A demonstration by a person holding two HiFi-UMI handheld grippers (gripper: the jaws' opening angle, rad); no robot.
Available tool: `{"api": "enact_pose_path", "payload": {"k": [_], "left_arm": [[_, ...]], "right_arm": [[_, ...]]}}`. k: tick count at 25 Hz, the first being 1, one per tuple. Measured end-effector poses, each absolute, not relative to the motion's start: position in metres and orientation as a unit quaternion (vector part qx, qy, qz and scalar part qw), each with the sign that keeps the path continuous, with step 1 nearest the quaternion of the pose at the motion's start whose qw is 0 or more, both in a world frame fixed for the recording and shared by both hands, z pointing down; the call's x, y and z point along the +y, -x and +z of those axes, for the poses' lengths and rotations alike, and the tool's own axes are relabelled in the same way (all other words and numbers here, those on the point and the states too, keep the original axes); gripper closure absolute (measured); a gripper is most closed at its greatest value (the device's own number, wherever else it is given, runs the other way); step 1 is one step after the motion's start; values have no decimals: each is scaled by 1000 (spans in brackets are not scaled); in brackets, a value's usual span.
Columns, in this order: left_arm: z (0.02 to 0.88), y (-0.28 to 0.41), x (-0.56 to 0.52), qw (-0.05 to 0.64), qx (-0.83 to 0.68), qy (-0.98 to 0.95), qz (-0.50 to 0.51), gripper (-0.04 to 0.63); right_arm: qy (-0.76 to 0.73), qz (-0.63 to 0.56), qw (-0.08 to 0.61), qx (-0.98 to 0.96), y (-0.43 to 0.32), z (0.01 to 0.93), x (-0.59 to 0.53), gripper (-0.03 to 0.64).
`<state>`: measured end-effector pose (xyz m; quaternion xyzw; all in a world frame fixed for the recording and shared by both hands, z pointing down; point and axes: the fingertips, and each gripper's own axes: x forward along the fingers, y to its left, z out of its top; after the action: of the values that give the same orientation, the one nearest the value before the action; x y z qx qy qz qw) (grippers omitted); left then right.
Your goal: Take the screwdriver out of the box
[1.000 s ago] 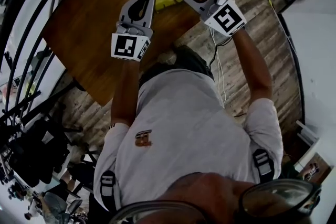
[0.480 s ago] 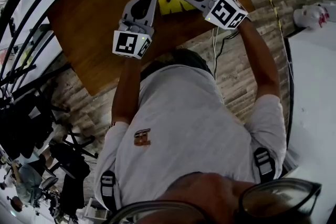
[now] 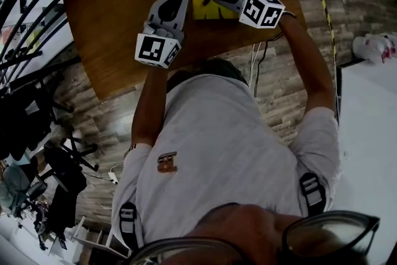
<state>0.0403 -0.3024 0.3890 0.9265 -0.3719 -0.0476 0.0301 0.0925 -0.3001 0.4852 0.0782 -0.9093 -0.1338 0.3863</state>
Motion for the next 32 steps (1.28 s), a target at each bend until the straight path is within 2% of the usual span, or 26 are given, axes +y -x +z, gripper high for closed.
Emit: {"api": "enact_pose_path", "payload": {"k": [1, 2, 3, 18, 32], "left_arm": [[391, -41, -303, 31, -375, -926, -45, 575], [394, -41, -304, 32, -377, -925, -42, 576], [396, -41, -304, 33, -380, -924, -40, 575], [427, -46, -312, 41, -403, -914, -13, 575], [436, -26, -310, 46, -418, -907, -8, 575]], "right_arm": [[-65, -131, 396, -906, -93, 494, -301, 559], [-51, -129, 406, -903, -93, 502, -301, 498], [-39, -127, 416, -899, -93, 511, -302, 483], [97, -141, 559, -812, -97, 611, -317, 483], [144, -150, 595, -777, -83, 637, -321, 506]]}}
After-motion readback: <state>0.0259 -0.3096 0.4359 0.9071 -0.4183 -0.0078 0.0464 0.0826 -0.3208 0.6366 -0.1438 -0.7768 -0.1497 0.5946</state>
